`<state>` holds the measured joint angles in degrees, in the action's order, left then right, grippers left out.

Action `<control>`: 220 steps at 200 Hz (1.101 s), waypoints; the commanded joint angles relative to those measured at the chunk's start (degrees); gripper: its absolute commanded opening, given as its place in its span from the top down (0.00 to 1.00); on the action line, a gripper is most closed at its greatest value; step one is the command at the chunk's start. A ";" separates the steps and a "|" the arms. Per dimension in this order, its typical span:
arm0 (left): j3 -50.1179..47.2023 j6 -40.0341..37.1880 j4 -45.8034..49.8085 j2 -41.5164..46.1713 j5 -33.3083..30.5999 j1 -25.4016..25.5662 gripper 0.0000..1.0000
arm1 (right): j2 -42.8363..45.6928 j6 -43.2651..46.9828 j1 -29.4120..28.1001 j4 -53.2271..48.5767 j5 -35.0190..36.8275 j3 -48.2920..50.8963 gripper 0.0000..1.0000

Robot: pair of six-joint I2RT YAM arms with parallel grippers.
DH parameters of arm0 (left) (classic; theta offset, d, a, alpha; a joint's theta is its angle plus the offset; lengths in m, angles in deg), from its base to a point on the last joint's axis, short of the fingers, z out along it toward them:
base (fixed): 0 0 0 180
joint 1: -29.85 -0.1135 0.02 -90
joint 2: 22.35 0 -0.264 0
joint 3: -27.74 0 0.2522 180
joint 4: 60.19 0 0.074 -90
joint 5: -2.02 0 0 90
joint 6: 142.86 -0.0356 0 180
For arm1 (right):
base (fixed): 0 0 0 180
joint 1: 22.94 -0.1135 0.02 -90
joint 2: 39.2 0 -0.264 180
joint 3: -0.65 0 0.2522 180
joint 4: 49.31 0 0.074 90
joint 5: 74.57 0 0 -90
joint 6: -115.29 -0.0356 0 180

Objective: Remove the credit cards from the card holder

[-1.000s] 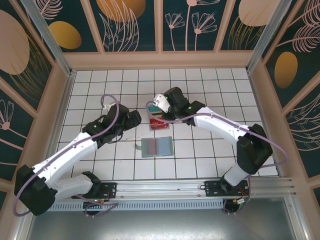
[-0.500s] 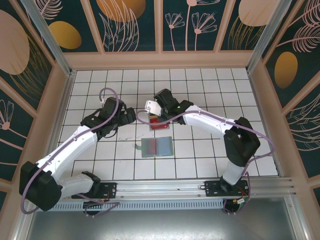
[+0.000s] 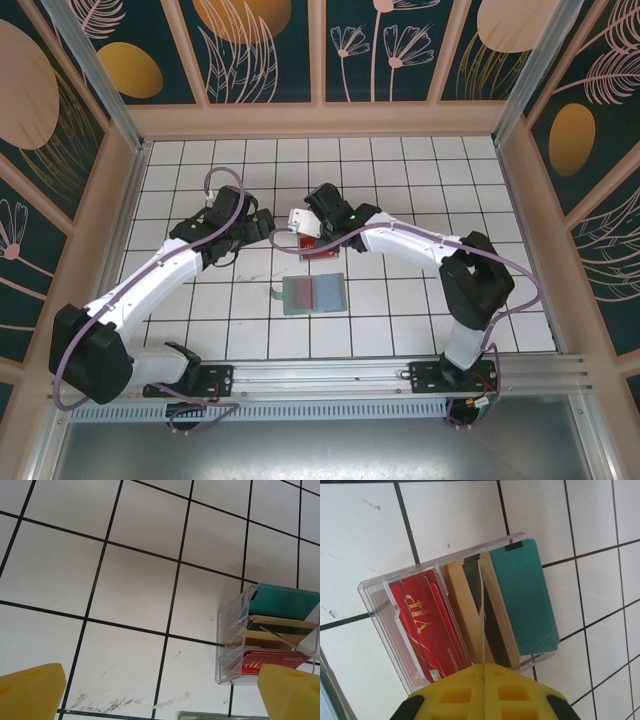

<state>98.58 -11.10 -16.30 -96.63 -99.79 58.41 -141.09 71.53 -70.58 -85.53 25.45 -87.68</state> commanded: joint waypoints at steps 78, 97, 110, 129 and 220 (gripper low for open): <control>3.30 -2.47 0.54 -2.19 0.47 -1.88 0.01 | -6.78 -4.22 1.14 5.80 7.34 -3.36 0.73; 3.19 -2.27 0.46 -1.71 0.82 -1.92 0.01 | -7.50 -5.24 1.71 6.88 9.50 -4.87 0.72; 2.91 -2.37 0.45 -1.53 1.47 -1.93 0.01 | -7.39 -6.33 1.93 6.25 9.46 -5.95 0.72; 2.04 -2.81 -0.37 -0.65 2.67 -1.93 0.01 | -6.79 -9.37 2.02 5.49 9.23 -6.68 0.67; -6.24 -0.23 -10.97 3.25 14.99 -1.90 0.07 | 4.77 -53.18 1.93 2.03 4.97 0.07 0.68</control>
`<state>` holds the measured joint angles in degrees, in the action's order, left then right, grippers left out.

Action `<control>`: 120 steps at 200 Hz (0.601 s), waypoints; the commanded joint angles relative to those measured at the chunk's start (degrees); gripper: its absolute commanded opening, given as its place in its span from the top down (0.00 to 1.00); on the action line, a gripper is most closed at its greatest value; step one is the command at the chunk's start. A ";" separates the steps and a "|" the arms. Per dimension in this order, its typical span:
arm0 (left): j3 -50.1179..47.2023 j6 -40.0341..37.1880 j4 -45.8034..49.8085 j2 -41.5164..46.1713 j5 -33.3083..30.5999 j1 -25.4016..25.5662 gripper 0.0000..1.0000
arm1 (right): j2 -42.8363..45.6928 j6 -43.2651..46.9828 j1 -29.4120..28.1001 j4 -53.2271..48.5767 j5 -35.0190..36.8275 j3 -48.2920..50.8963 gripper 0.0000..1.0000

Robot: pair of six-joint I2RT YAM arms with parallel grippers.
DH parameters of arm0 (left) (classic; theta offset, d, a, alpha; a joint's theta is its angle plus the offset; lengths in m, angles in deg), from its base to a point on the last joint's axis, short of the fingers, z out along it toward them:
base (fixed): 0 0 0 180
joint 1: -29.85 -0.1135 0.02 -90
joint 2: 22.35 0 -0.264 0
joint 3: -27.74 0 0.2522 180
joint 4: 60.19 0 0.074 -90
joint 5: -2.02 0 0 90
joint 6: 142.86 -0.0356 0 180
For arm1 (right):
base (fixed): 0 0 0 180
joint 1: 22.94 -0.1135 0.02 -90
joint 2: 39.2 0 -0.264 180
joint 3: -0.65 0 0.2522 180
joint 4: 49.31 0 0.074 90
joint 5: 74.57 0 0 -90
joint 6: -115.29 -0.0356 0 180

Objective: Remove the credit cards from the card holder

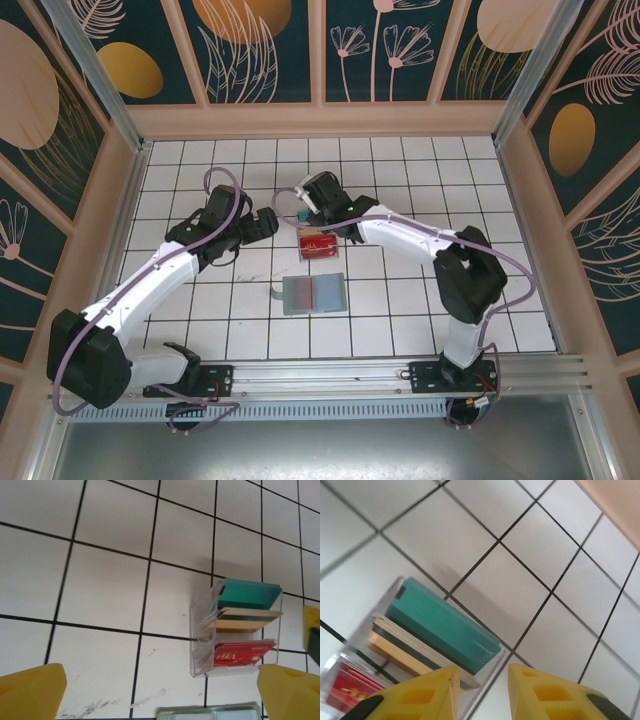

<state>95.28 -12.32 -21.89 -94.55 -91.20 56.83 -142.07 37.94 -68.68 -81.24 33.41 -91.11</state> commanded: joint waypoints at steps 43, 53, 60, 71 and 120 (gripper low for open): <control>-9.29 8.35 -12.77 2.34 15.29 -0.18 0.25 | 13.49 -41.30 -0.09 -0.86 -11.59 15.97 0.66; -11.19 10.10 -14.15 3.32 16.19 -0.18 0.28 | 15.29 -44.71 0.01 0.86 -13.46 19.63 0.64; -12.62 11.13 -15.13 4.07 16.79 -0.09 0.31 | 16.22 -47.14 -0.05 2.17 -15.19 21.91 0.63; -14.50 12.30 -16.36 5.03 17.47 0.25 0.34 | 17.68 -50.00 -0.04 3.78 -16.83 25.15 0.62; -20.45 15.03 -19.40 6.90 19.04 2.64 0.44 | 18.57 -57.41 -1.32 10.40 -23.45 34.65 0.60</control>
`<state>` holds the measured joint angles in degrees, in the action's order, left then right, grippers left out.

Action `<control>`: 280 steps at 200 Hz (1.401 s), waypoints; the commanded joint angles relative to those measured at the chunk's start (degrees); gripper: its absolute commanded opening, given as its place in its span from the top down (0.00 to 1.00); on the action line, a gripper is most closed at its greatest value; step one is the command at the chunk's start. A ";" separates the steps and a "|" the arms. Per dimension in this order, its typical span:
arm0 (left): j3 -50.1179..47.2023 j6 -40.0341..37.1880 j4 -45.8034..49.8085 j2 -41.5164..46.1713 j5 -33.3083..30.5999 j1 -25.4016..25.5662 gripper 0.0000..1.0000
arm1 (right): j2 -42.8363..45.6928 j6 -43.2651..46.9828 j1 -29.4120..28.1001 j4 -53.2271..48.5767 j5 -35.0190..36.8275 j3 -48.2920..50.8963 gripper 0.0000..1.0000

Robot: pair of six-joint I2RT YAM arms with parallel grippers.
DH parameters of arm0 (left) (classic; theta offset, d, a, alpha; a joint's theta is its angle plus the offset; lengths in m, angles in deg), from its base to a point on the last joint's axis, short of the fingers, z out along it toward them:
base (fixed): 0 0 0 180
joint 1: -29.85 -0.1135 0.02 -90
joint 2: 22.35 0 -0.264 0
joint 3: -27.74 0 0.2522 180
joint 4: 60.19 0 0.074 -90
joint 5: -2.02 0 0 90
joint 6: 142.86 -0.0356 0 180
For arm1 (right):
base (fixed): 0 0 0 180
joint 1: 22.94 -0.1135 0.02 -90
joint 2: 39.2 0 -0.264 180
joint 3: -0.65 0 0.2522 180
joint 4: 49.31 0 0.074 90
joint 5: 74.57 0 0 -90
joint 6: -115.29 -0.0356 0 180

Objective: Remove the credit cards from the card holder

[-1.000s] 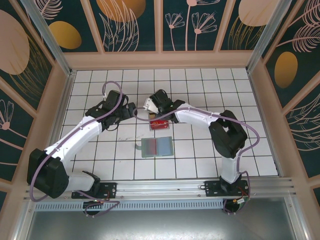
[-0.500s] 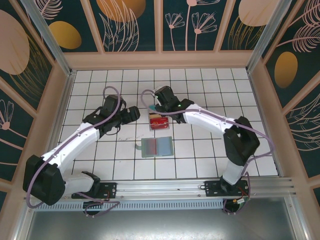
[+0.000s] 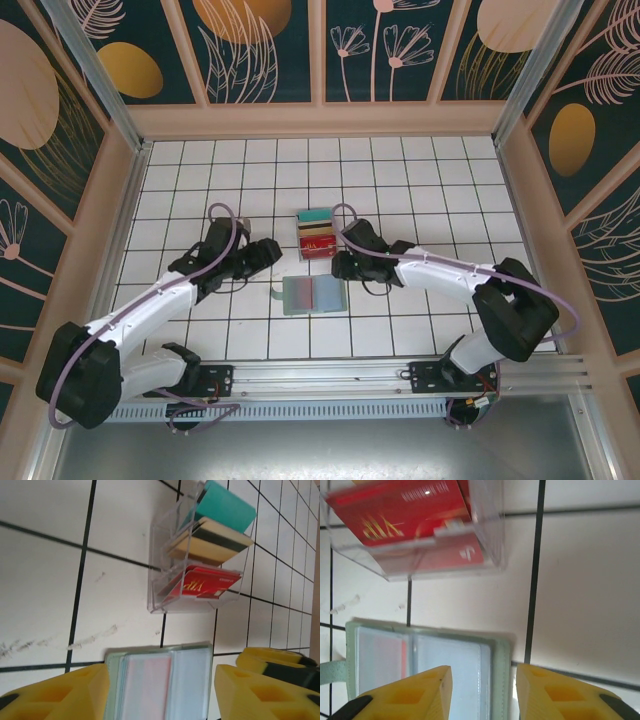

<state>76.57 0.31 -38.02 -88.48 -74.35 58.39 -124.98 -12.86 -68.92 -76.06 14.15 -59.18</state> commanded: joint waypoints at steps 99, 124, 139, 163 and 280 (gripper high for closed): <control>-2.46 2.38 -3.24 -2.89 1.94 7.87 0.56 | -0.42 -10.53 -3.22 5.32 -4.68 7.96 0.63; -3.67 3.38 -5.67 -3.64 2.72 9.40 0.59 | -1.62 -10.67 -3.90 6.29 -5.48 7.97 0.64; -4.22 3.78 -6.99 -4.62 3.33 10.03 0.61 | -2.80 -10.67 -4.20 5.97 -5.33 7.48 0.65; -3.80 3.17 -6.44 -6.43 2.79 10.85 0.62 | -3.75 -10.56 -4.65 5.76 -5.19 6.56 0.67; -1.93 0.63 -1.86 -13.35 0.18 11.26 0.67 | -5.37 -10.59 -5.10 4.40 -4.79 4.35 0.68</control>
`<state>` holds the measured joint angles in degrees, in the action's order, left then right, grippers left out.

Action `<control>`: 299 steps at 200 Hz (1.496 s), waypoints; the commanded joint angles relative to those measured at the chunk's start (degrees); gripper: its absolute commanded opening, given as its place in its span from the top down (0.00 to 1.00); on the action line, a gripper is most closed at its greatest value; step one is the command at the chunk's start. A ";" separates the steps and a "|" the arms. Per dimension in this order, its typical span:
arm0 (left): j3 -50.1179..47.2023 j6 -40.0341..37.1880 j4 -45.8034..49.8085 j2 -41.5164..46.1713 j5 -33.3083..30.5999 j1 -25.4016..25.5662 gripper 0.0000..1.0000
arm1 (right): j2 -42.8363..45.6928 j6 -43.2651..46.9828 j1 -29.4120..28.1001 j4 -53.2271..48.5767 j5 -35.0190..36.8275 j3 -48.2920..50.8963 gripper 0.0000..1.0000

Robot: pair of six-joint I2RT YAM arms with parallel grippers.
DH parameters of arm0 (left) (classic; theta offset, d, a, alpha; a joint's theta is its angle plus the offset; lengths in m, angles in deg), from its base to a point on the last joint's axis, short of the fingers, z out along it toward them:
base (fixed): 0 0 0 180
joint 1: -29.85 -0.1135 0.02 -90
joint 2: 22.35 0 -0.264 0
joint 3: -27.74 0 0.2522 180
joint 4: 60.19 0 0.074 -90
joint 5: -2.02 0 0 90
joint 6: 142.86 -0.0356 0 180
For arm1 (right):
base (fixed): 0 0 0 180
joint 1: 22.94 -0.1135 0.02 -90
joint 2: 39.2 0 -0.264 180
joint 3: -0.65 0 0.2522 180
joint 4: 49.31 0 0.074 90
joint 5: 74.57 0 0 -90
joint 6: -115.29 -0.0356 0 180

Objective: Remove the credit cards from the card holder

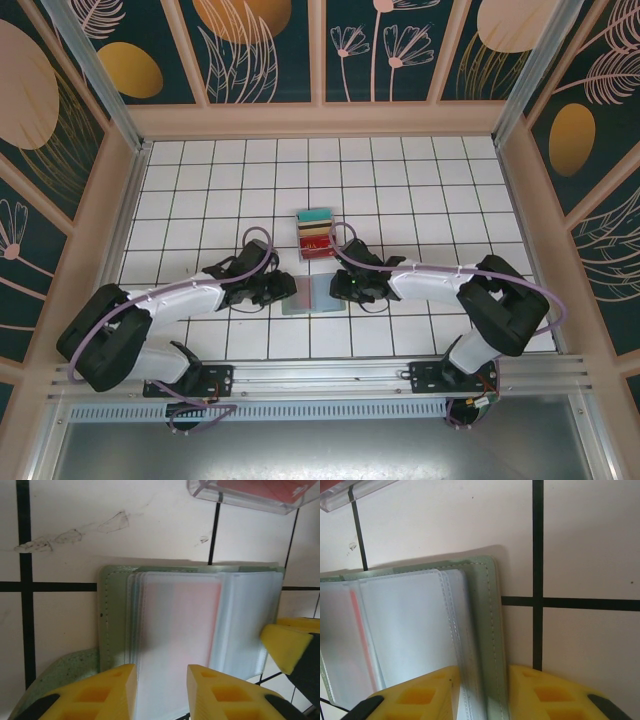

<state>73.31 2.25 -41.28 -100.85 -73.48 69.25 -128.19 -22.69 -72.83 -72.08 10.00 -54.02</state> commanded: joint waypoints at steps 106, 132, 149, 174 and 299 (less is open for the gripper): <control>0.44 0.08 -2.13 -2.41 1.89 0.44 0.67 | -2.71 -1.22 -1.49 0.32 -0.92 -1.11 0.67; 0.62 -0.09 -1.76 -1.56 1.59 0.58 0.67 | -2.94 -1.34 -1.53 0.35 -0.96 -1.11 0.67; 0.86 -0.13 -1.67 -1.18 1.32 0.75 0.66 | -3.07 -1.41 -1.68 0.38 -0.95 -1.24 0.67; 2.46 -1.42 1.13 -3.07 0.48 1.17 0.66 | -3.29 -1.37 -1.75 0.36 -0.98 -1.54 0.67; 2.64 0.00 -4.94 -3.08 3.61 2.36 0.41 | -4.08 -1.41 -2.05 0.47 -1.07 -1.90 0.67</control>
<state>75.06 1.95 -44.23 -104.74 -71.29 71.30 -129.37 -23.15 -73.42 -73.20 10.66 -55.51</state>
